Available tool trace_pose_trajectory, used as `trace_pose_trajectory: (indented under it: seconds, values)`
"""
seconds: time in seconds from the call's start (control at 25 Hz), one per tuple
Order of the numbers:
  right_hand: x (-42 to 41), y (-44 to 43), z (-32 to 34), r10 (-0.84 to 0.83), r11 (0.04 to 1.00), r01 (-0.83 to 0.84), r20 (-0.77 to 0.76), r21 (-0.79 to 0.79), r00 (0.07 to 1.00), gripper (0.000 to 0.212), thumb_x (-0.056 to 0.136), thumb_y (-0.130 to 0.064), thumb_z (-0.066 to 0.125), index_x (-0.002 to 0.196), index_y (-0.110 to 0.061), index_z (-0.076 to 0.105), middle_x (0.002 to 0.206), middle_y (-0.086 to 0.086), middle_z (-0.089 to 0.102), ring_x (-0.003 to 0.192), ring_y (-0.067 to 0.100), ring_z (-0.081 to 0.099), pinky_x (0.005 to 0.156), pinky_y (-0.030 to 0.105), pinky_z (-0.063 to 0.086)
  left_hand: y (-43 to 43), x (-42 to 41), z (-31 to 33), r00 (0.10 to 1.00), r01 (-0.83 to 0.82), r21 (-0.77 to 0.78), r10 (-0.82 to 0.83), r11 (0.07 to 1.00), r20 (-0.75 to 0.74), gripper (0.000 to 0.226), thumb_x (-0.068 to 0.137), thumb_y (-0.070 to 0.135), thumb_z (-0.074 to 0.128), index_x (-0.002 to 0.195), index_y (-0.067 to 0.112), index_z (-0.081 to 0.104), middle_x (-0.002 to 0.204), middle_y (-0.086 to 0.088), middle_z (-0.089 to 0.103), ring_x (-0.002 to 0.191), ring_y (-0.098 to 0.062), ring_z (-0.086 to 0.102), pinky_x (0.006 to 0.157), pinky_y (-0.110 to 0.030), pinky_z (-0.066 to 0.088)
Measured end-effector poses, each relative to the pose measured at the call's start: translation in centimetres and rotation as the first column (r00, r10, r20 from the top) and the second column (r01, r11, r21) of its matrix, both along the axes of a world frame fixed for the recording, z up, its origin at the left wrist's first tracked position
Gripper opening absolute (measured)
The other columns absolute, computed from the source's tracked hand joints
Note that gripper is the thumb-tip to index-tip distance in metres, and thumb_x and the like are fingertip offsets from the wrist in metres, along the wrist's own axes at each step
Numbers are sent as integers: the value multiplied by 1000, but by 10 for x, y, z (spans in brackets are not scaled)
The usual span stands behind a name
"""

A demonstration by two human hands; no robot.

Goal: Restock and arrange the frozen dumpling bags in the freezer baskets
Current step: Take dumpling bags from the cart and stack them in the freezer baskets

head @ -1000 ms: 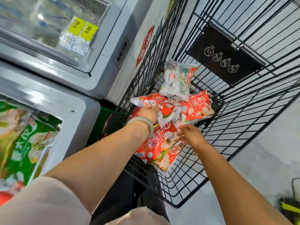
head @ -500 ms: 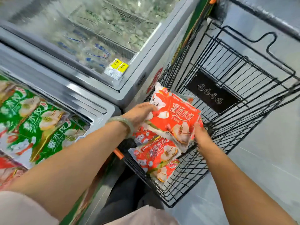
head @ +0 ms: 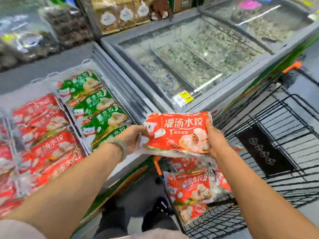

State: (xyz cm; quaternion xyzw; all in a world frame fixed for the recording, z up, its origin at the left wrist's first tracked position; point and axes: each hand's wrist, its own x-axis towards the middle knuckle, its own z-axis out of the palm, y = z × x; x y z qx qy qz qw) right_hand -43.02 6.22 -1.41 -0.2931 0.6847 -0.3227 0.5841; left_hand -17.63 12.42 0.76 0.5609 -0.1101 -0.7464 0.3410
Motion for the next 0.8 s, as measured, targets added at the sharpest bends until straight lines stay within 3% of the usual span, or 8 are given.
trace_pose_trajectory:
  seconds: [0.08, 0.2, 0.32, 0.44, 0.56, 0.64, 0.72, 0.8]
  values:
    - [49, -7, 12, 110, 992, -110, -8, -57, 994, 44, 89, -55, 51, 88, -13, 65, 97, 13, 72, 87, 31, 69, 87, 50, 54, 17, 42, 4, 987, -160, -19, 160, 987, -7, 37, 85, 19, 44, 75, 7, 78, 81, -12, 76, 69, -30, 73, 64, -45, 60]
    - [125, -8, 26, 244, 963, -248, -49, -101, 969, 46, 87, -58, 51, 83, -14, 62, 88, 8, 71, 78, 24, 69, 78, 43, 58, 44, 99, 1, 928, -370, -48, 367, 928, -66, 39, 93, 34, 44, 94, 6, 72, 80, -15, 76, 65, -29, 74, 53, -40, 59]
    - [200, 3, 35, 355, 923, -350, 1, -161, 935, 46, 89, -55, 50, 76, -14, 66, 74, 0, 73, 65, 14, 71, 58, 27, 58, 76, 152, -8, 884, -468, -44, 467, 883, -34, 23, 89, 22, 54, 100, 7, 67, 76, -12, 76, 63, -25, 74, 58, -39, 61]
    - [270, 23, 40, 454, 880, -441, 44, -175, 890, 43, 89, -53, 52, 80, -14, 68, 83, 7, 73, 75, 22, 70, 73, 36, 57, 113, 216, -18, 842, -539, 22, 539, 842, -3, 30, 91, 26, 51, 94, 6, 74, 90, -15, 75, 76, -28, 73, 80, -46, 59]
    - [330, 41, 44, 528, 847, -518, 72, -117, 846, 47, 85, -56, 56, 84, -11, 71, 83, 8, 75, 73, 21, 72, 70, 35, 58, 142, 275, -22, 782, -623, -1, 623, 782, 0, 32, 91, 19, 53, 75, 3, 76, 75, -13, 76, 63, -25, 74, 62, -44, 61]
    - [370, 50, 42, 570, 821, -567, 137, -64, 810, 44, 88, -51, 55, 91, -10, 71, 86, 8, 76, 76, 22, 73, 71, 36, 58, 158, 312, -20, 766, -642, -43, 643, 766, 24, 21, 89, 12, 56, 78, 5, 73, 73, -12, 75, 58, -21, 73, 52, -38, 60]
    - [408, 60, 37, 578, 805, -593, 252, -18, 776, 38, 96, -40, 44, 99, -10, 67, 85, 7, 76, 77, 22, 72, 72, 36, 55, 172, 348, -20, 748, -649, -110, 658, 753, 89, 12, 88, 7, 57, 86, 7, 70, 83, -12, 74, 58, -20, 72, 52, -35, 60]
    - [443, 69, 31, 579, 788, -615, 300, 31, 758, 35, 96, -24, 35, 102, -6, 65, 79, 7, 76, 72, 22, 72, 68, 34, 54, 185, 384, -26, 696, -678, -149, 694, 720, 183, 18, 91, 7, 55, 105, 4, 65, 101, -18, 70, 72, -28, 73, 63, -41, 60]
